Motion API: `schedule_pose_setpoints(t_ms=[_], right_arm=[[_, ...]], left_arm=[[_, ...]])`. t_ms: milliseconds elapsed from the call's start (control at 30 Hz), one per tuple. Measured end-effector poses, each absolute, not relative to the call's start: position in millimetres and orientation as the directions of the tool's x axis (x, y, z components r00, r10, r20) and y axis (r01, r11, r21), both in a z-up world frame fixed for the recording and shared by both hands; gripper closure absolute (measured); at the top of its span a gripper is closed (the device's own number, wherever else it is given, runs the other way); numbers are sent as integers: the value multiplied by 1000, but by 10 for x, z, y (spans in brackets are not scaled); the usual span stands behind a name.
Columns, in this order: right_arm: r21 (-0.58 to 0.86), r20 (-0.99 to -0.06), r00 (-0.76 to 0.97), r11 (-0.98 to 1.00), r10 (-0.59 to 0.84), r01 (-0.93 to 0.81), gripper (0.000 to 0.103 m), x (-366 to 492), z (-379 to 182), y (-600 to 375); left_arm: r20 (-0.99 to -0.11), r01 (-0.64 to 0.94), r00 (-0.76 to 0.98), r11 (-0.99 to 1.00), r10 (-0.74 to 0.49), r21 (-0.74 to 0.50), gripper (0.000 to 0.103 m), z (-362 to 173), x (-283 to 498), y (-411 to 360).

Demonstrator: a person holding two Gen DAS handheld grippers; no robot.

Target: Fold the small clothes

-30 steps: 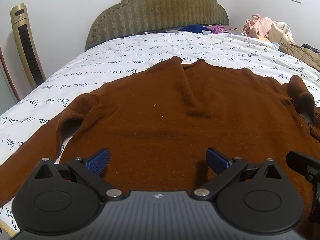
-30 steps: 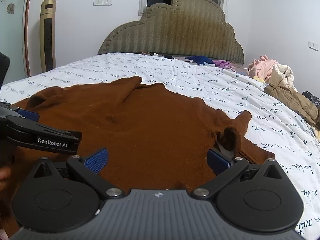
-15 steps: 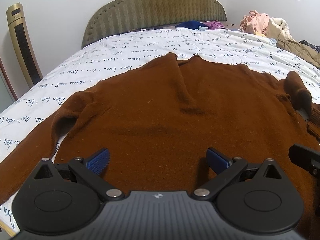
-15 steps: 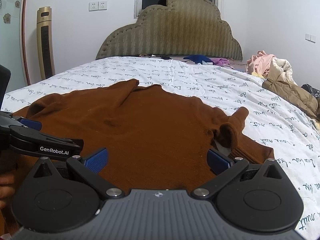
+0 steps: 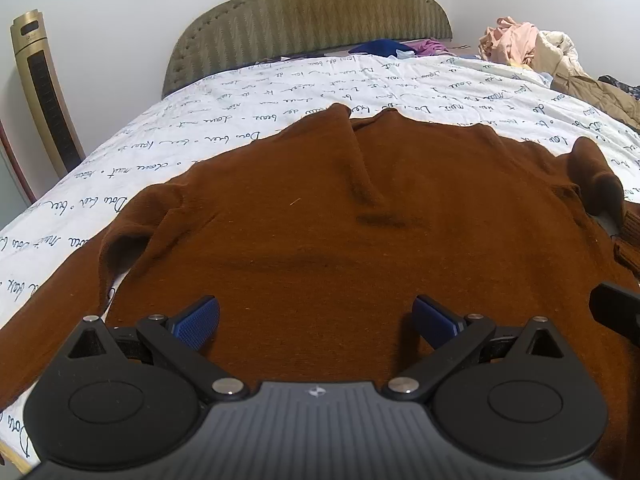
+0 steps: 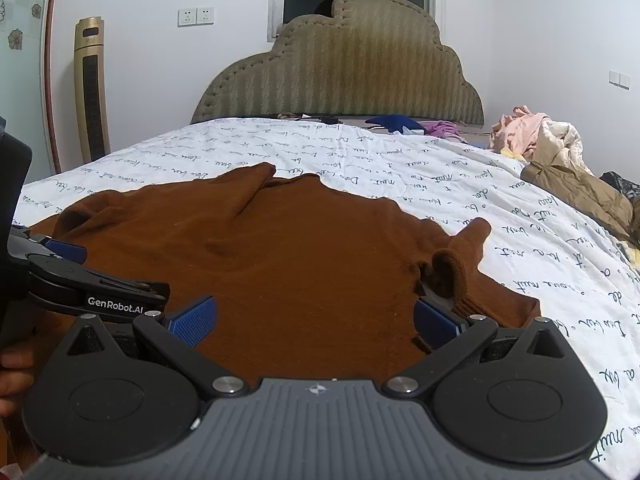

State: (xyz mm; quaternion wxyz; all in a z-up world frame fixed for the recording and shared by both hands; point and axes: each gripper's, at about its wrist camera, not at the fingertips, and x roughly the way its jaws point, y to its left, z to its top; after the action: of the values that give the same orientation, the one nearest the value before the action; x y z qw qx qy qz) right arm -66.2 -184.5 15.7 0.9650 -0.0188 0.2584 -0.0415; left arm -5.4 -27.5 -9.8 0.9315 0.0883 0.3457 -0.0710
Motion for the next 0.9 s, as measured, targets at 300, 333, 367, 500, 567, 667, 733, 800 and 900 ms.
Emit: schedule_pose_setpoints(t_ms=[300,333,367,500,567,667,733,800,900], right_arm=[[-80,-502,860,995,-92,59,9,-727,138,-1873],[-81,-502,860,995,-90,57,10,-747,136,-1886],[-78,-504,859,995,-87,55,11,-763,132,-1909],[-67,-514,853,995,-93,69,15,-821,121,-2086],[-74,-520,845,992,-122,98,16,-838,132,-2245],[-67,-527,832,984,-175,164,16,-833,196,-2590],[-36,-539,822,980,-185,197,18,-801,231,-2845],[-11,-560,810,979,-173,201,20,-734,223,-3073],[11,-628,772,991,-97,133,26,-539,143,-3316]], left_arm=[[-662,208,745,973,-88,104,0,-84,-50,-338],[-662,211,744,972,-92,102,0,-81,-51,-345],[-661,214,744,972,-95,101,0,-79,-56,-352],[-664,231,740,968,-110,97,0,-76,-70,-376],[-666,238,737,966,-114,99,0,-77,-74,-386],[-666,238,737,966,-113,99,0,-76,-68,-392],[-671,237,733,967,-112,98,0,-82,-56,-400],[-674,240,730,966,-112,100,0,-87,-58,-409],[-674,249,731,962,-110,112,0,-91,-68,-433]])
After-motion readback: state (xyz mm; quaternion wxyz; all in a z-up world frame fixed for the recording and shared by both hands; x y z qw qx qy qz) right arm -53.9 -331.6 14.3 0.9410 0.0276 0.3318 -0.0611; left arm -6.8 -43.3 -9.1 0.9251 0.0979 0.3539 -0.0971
